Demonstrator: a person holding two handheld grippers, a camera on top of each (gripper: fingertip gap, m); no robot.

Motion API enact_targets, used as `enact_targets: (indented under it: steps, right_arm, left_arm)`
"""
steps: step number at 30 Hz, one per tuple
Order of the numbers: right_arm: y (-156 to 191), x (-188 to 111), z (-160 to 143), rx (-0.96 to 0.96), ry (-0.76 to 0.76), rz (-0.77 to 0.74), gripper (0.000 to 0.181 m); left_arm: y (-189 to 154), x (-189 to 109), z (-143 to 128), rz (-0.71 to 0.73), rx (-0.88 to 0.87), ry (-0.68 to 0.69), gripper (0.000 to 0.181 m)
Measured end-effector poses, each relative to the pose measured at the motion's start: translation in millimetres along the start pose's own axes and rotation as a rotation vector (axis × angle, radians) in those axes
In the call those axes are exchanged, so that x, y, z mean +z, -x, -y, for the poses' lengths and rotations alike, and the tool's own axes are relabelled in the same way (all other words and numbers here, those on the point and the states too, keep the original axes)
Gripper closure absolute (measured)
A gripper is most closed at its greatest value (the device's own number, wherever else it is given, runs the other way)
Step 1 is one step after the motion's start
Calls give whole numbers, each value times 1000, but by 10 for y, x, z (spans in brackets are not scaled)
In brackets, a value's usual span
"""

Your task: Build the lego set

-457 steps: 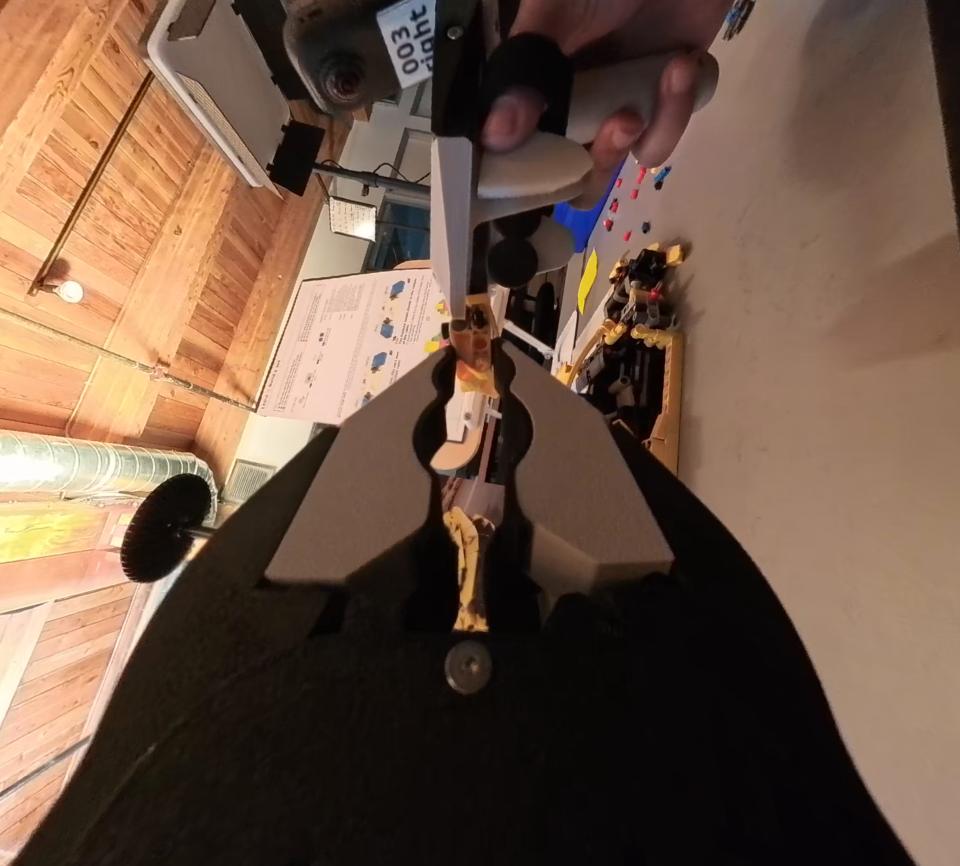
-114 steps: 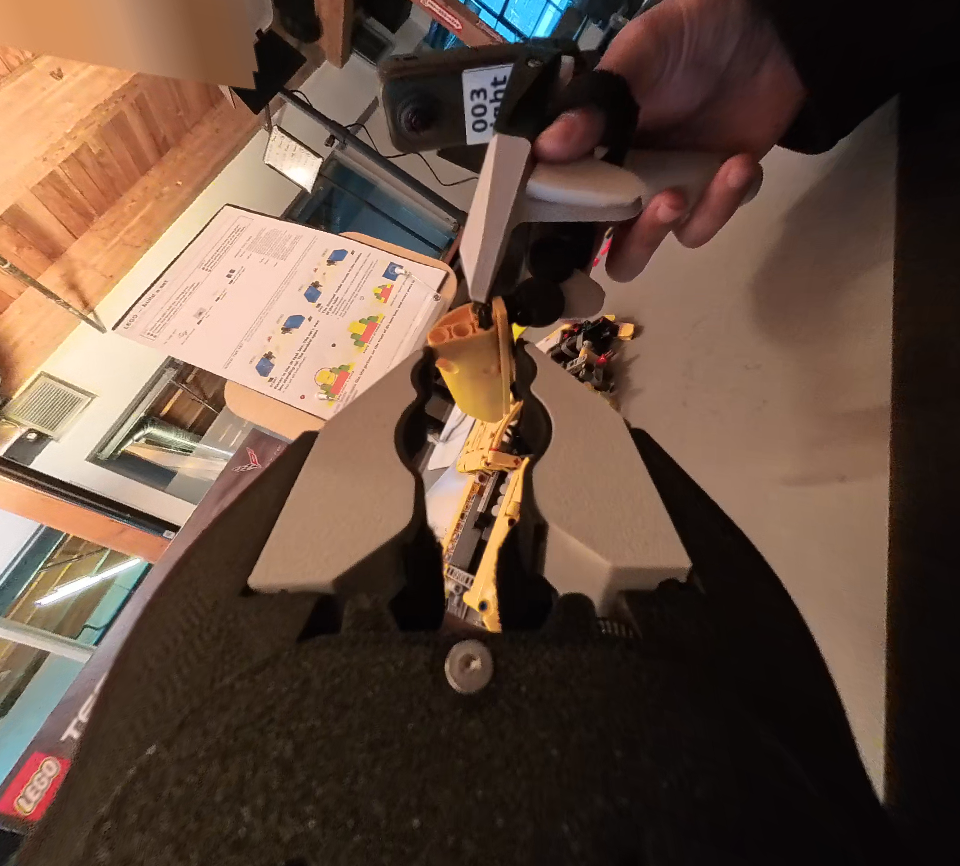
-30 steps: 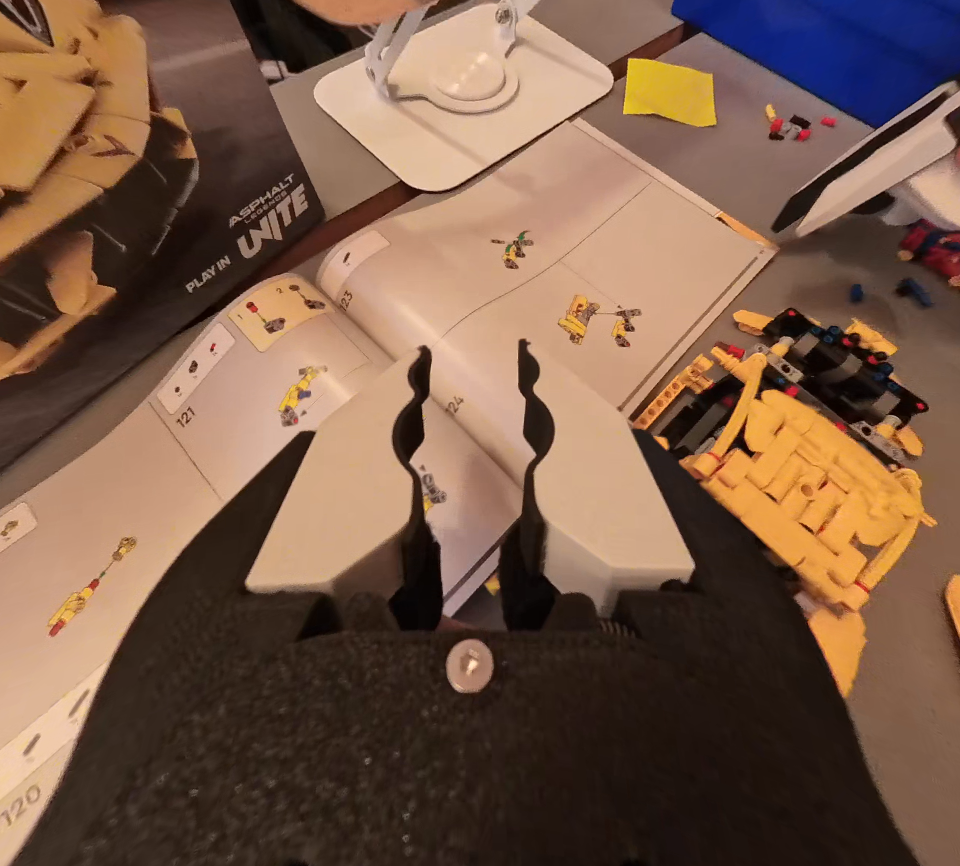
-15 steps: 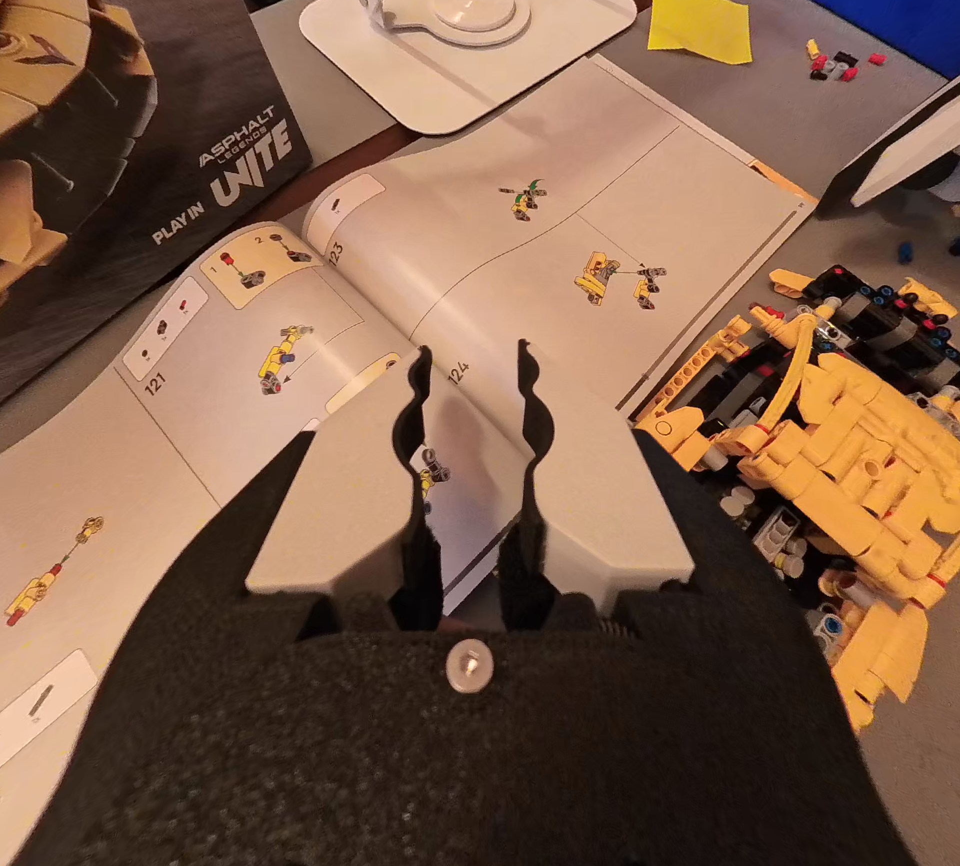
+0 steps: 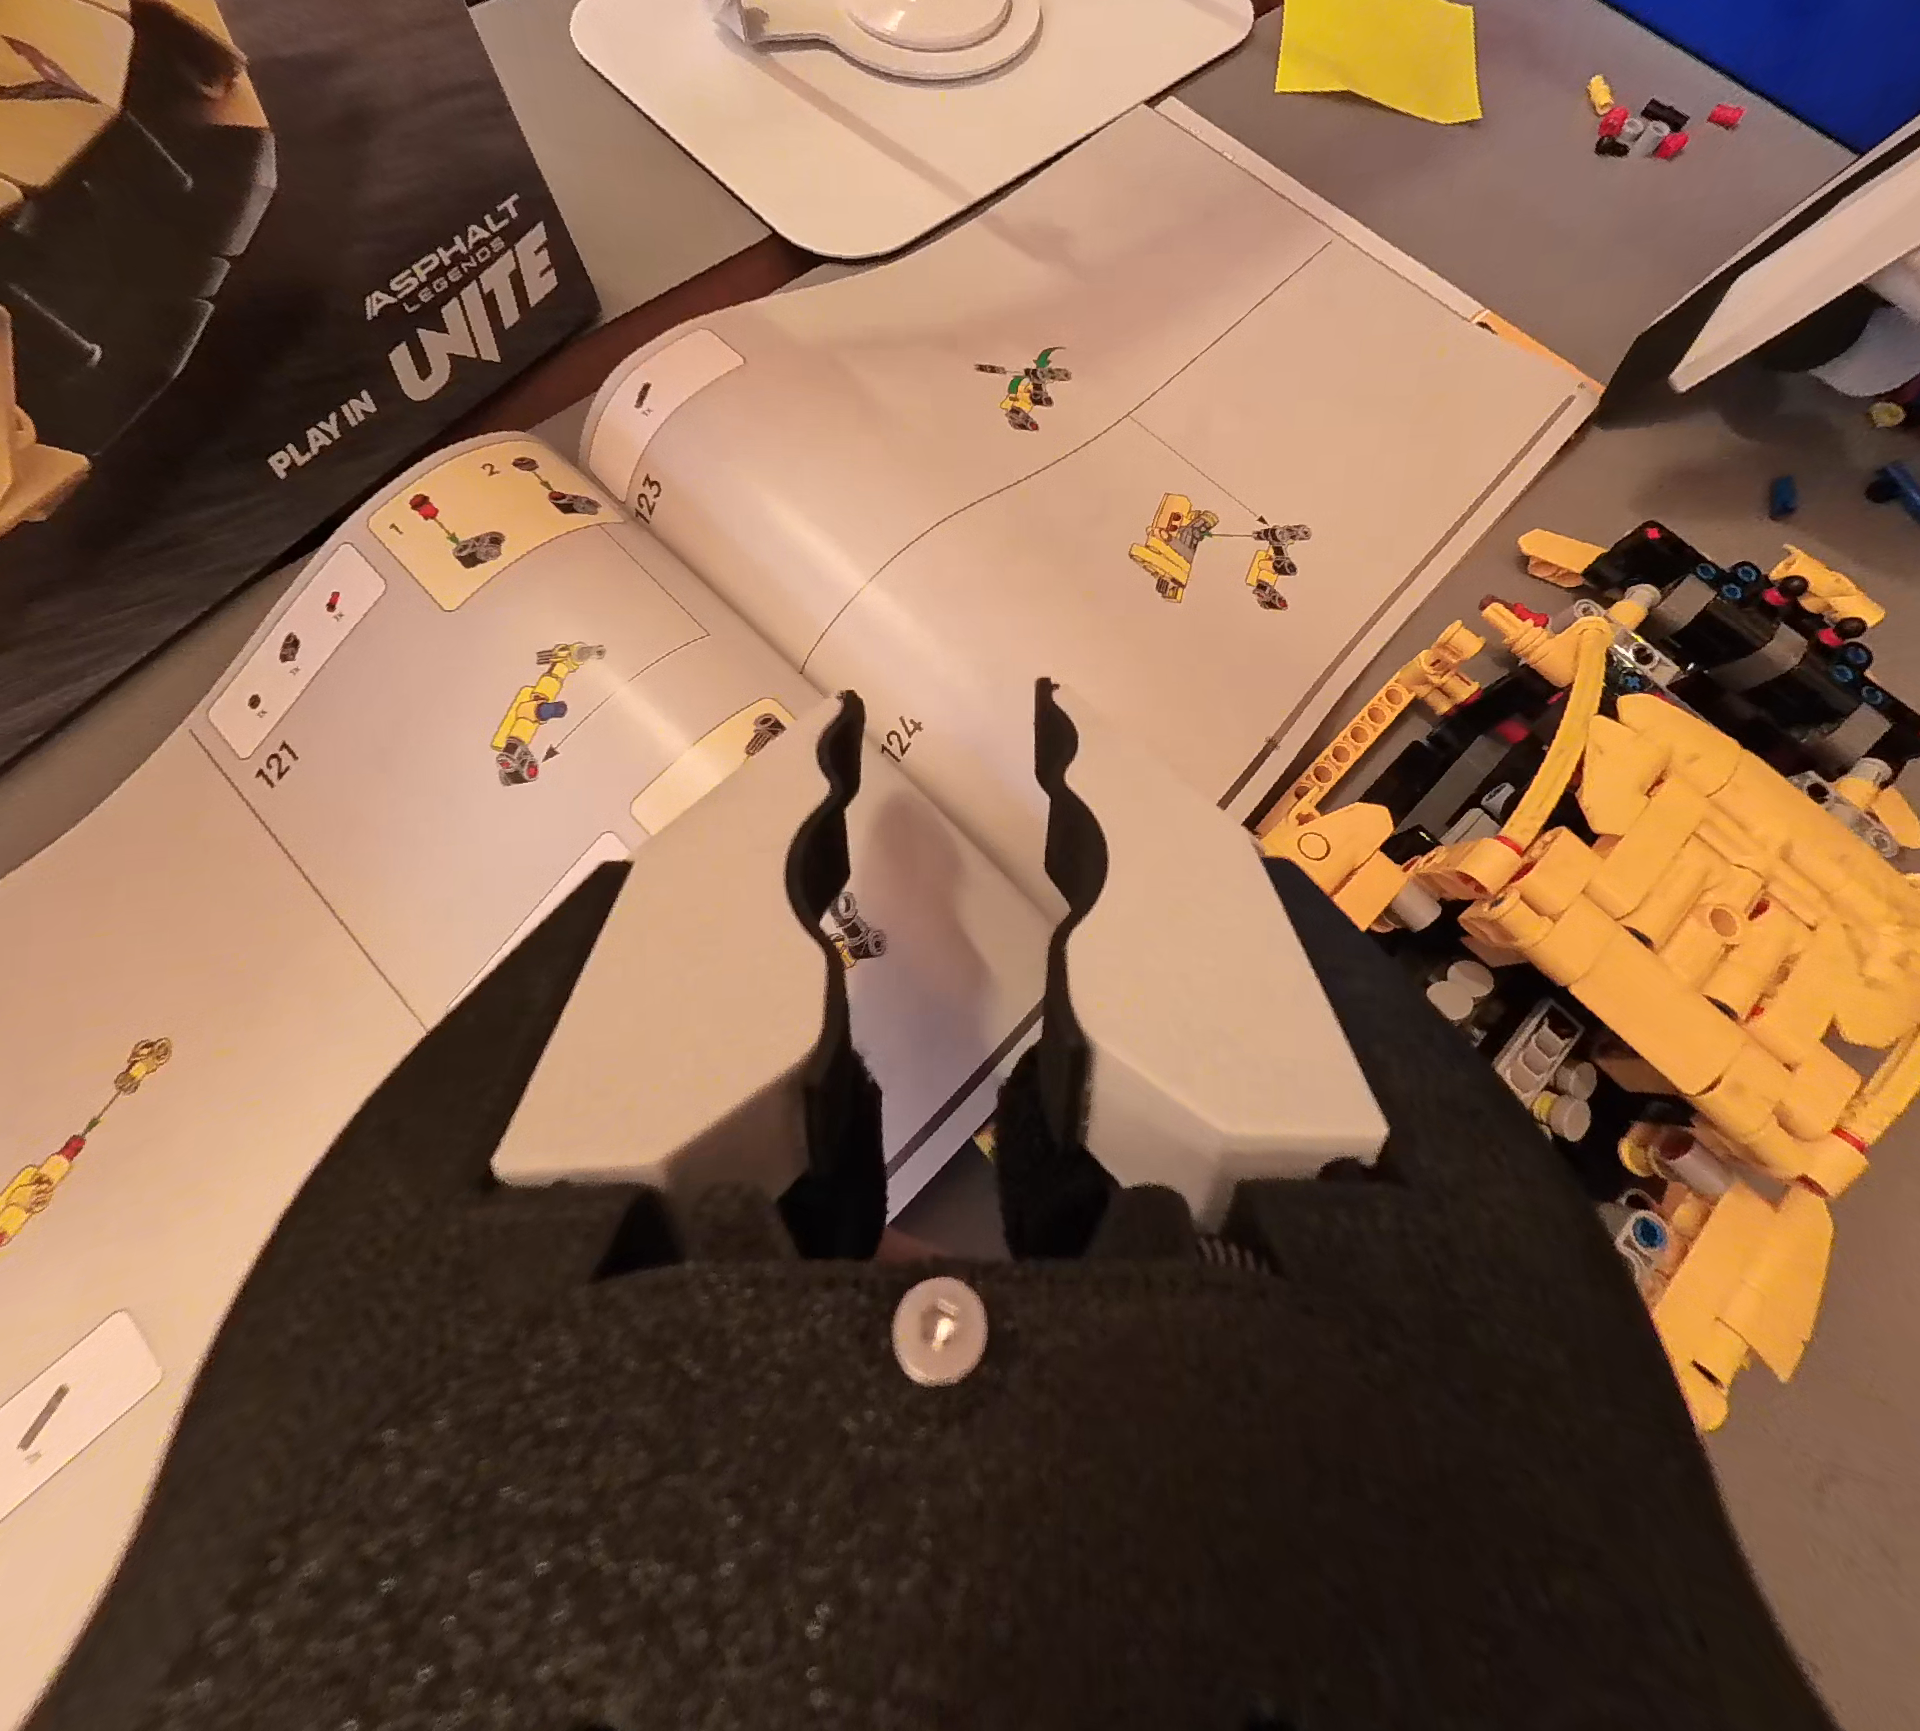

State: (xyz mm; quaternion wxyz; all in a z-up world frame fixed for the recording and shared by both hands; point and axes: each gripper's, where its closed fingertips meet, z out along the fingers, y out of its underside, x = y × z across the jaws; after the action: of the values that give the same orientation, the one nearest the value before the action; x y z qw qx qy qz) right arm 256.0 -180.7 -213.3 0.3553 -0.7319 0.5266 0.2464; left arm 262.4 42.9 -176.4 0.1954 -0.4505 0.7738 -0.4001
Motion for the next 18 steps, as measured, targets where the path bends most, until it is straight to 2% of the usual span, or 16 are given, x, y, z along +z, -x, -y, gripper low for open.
enact_targets:
  steps: [5, 15, 18]
  right_arm:
    - [99, -25, 46, -2, -28, 59, 144]
    - [72, 11, 185, 21, -98, 70, 149]
    - [187, -17, 219, 29, -121, 145, 146]
  left_arm:
    - [-14, -4, 7, -7, 1, -3, 148]
    - [-36, -11, 20, -20, -3, -9, 149]
    - [-43, -14, 24, -24, -3, -11, 149]
